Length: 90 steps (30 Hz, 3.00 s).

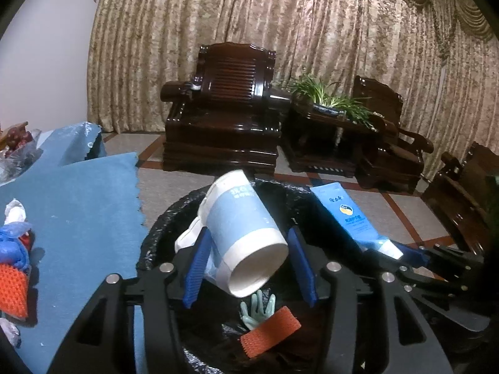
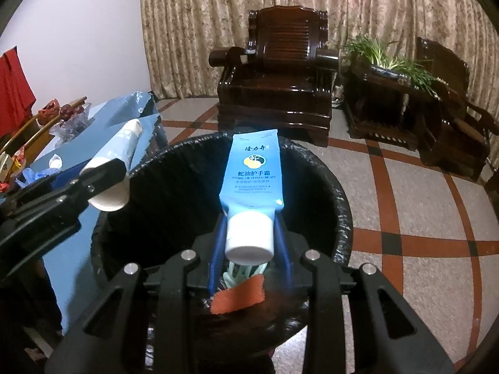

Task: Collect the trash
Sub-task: 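Carry the cup and tube over the bin and release both, then move both grippers back over the table toward the tissue and orange net, then grasp the white tissue with the left gripper while the right gripper grasps the orange net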

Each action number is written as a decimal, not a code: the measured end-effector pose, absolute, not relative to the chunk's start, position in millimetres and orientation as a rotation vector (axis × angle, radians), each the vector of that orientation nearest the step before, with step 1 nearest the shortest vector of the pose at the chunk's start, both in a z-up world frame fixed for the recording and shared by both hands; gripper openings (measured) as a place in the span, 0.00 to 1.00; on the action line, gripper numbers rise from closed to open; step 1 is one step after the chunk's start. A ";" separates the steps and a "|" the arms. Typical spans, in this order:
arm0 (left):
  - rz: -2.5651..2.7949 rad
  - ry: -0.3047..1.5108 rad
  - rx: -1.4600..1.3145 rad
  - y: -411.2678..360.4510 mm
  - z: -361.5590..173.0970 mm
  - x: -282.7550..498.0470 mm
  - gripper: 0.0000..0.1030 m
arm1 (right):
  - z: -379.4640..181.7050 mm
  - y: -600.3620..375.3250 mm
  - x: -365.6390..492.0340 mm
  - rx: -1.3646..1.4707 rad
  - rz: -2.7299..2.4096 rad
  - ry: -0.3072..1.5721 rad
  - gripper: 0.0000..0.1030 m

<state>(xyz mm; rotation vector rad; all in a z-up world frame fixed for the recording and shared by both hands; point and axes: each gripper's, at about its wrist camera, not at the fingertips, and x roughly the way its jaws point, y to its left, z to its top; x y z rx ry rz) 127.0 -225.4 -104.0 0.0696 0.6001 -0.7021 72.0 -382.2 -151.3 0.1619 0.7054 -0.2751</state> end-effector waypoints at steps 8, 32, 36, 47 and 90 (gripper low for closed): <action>-0.691 0.572 0.054 -214.8 -94.6 124.2 0.79 | -141.3 -387.1 62.8 0.148 -0.338 0.656 0.72; -0.259 0.509 -0.015 -19.2 -73.4 110.5 0.94 | -97.0 -264.4 102.4 0.090 -0.078 0.564 0.95; -0.188 0.512 -0.017 14.5 -77.3 108.2 0.94 | -96.1 -234.6 114.7 0.071 -0.023 0.563 0.95; -0.071 0.557 -0.015 86.6 -99.5 109.7 0.91 | -111.1 -157.4 144.9 0.021 0.123 0.566 0.95; -0.099 0.715 -0.122 127.4 -166.3 134.2 0.21 | -176.1 -81.2 207.9 -0.046 0.245 0.661 0.91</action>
